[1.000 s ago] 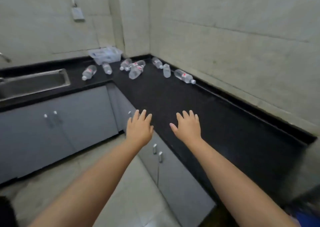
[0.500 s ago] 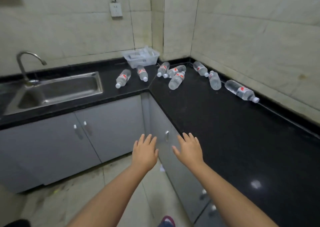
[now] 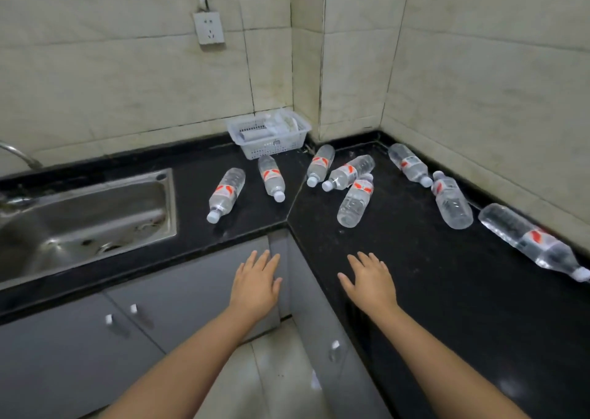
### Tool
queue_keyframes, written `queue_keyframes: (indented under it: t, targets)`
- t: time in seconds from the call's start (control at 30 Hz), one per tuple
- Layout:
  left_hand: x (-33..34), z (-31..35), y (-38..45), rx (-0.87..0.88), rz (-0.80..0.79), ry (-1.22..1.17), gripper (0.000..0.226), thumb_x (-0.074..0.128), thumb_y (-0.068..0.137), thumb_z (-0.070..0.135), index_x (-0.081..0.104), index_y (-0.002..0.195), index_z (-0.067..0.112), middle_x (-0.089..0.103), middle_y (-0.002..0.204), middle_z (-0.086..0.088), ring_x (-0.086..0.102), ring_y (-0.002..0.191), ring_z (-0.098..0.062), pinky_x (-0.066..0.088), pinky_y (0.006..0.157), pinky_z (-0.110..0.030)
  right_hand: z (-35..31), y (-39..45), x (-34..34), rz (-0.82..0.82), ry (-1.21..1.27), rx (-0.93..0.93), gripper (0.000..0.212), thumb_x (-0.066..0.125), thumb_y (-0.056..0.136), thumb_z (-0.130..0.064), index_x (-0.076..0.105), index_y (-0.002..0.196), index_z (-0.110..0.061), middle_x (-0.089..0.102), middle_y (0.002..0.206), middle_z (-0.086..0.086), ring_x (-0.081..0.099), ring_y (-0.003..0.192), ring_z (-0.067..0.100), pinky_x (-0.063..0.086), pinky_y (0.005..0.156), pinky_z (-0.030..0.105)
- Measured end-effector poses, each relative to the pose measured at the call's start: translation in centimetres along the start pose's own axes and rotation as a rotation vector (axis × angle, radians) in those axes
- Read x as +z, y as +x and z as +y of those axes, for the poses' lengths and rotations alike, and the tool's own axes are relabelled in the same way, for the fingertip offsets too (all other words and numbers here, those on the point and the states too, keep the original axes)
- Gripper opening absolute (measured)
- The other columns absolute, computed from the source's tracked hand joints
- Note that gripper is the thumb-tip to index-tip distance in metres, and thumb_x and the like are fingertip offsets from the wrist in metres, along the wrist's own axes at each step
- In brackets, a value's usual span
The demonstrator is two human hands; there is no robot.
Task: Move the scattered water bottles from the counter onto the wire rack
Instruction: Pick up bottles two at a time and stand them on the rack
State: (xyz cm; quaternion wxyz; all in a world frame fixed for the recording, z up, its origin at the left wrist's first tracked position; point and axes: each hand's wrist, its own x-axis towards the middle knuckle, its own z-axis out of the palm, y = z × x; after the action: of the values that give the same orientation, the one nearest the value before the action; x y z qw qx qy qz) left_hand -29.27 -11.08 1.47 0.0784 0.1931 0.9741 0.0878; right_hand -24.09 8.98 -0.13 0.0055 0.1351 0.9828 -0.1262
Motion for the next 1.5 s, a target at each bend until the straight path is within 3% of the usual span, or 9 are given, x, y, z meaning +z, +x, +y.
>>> queue_keyframes:
  t: [0.4, 0.6, 0.8, 0.93, 1.1, 1.2, 1.27, 1.37, 1.5]
  targets:
    - [-2.8, -17.0, 22.3, -0.045, 0.042, -0.036, 0.052, 0.042, 0.094, 0.029, 0.029, 0.142, 0.012, 0.031, 0.150, -0.008, 0.027, 0.139, -0.026, 0.029, 0.112, -0.037, -11.0, 22.3, 2.0, -0.035, 0.025, 0.064, 0.051, 0.045, 0.094, -0.035, 0.038, 0.139, -0.010, 0.040, 0.146, 0.012, 0.033, 0.138, 0.026, 0.024, 0.114, 0.034]
    - [-3.0, -20.2, 30.2, -0.212, -0.029, -0.299, 0.069, 0.056, 0.087, 0.040, 0.025, 0.141, 0.009, 0.032, 0.146, -0.012, 0.034, 0.133, -0.026, 0.034, 0.109, -0.036, -16.2, 30.5, 3.3, -0.056, 0.146, 0.109, 0.043, 0.054, 0.089, -0.027, 0.052, 0.126, -0.005, 0.057, 0.128, 0.014, 0.051, 0.119, 0.029, 0.042, 0.098, 0.035]
    - [-3.0, -19.9, 33.7, -0.280, -0.101, -0.314, 0.075, 0.066, 0.081, 0.031, 0.022, 0.139, 0.011, 0.036, 0.137, -0.010, 0.041, 0.125, -0.025, 0.041, 0.101, -0.035, -19.5, 37.2, 4.7, -0.114, 0.100, 0.134, 0.064, 0.057, 0.087, -0.035, 0.032, 0.139, -0.006, 0.038, 0.142, 0.014, 0.038, 0.129, 0.030, 0.035, 0.105, 0.036]
    - [-3.9, -21.4, 34.7, -0.035, -0.231, -0.219, 0.075, 0.063, 0.082, 0.019, 0.020, 0.143, 0.015, 0.034, 0.143, -0.006, 0.043, 0.126, -0.024, 0.038, 0.105, -0.033, -20.1, 40.4, 5.1, -0.185, 0.048, 0.206, 0.074, 0.061, 0.085, -0.033, 0.020, 0.142, -0.010, 0.033, 0.141, 0.016, 0.037, 0.128, 0.034, 0.037, 0.103, 0.045]
    - [-6.2, -22.8, 37.7, 0.299, -0.442, 0.159, 0.076, 0.056, 0.087, 0.008, 0.010, 0.148, 0.019, 0.017, 0.156, 0.000, 0.017, 0.144, -0.017, 0.007, 0.119, -0.038, -18.1, 41.3, 4.7, -0.306, 0.053, 0.174, 0.088, 0.064, 0.083, -0.026, 0.005, 0.147, -0.011, 0.028, 0.144, 0.014, 0.033, 0.132, 0.031, 0.038, 0.104, 0.044]
    - [-6.8, -23.1, 39.1, 0.559, -0.445, 0.358, 0.068, 0.053, 0.089, 0.006, 0.021, 0.145, 0.025, 0.021, 0.155, 0.003, 0.013, 0.146, -0.020, 0.012, 0.117, -0.041, -16.7, 40.5, 4.4, -0.388, -0.093, 0.041, 0.079, 0.058, 0.086, -0.023, 0.009, 0.146, -0.012, 0.025, 0.144, 0.009, 0.031, 0.132, 0.028, 0.039, 0.102, 0.044]
    - [-6.7, -23.9, 39.2, 0.808, -0.211, 0.406, 0.061, 0.072, 0.075, 0.010, 0.051, 0.128, 0.031, 0.046, 0.142, -0.001, 0.040, 0.134, -0.024, 0.036, 0.107, -0.037, -16.2, 40.2, 4.1, -0.437, -0.163, -0.056, 0.072, 0.058, 0.086, -0.020, 0.017, 0.145, -0.016, 0.028, 0.142, 0.006, 0.033, 0.130, 0.027, 0.038, 0.103, 0.044]
    - [-6.0, -25.1, 38.7, 0.812, -0.106, 0.264, 0.041, 0.085, 0.045, 0.012, 0.073, 0.080, 0.030, 0.073, 0.099, 0.002, 0.069, 0.088, -0.025, 0.058, 0.074, -0.032, -16.1, 39.8, 3.5, -0.510, -0.258, -0.223, 0.069, 0.057, 0.085, -0.013, 0.022, 0.144, -0.021, 0.030, 0.142, 0.003, 0.032, 0.132, 0.026, 0.025, 0.112, 0.048]
    - [-6.1, -25.3, 37.6, 0.491, -0.221, -0.122, 0.038, 0.043, 0.077, 0.000, 0.074, 0.098, 0.011, 0.065, 0.119, -0.001, 0.043, 0.118, -0.021, 0.024, 0.103, -0.022, -16.3, 38.6, 3.1, -0.561, -0.341, -0.426, 0.067, 0.054, 0.085, -0.009, 0.026, 0.142, -0.028, 0.030, 0.145, 0.000, 0.024, 0.136, 0.024, 0.012, 0.115, 0.053]
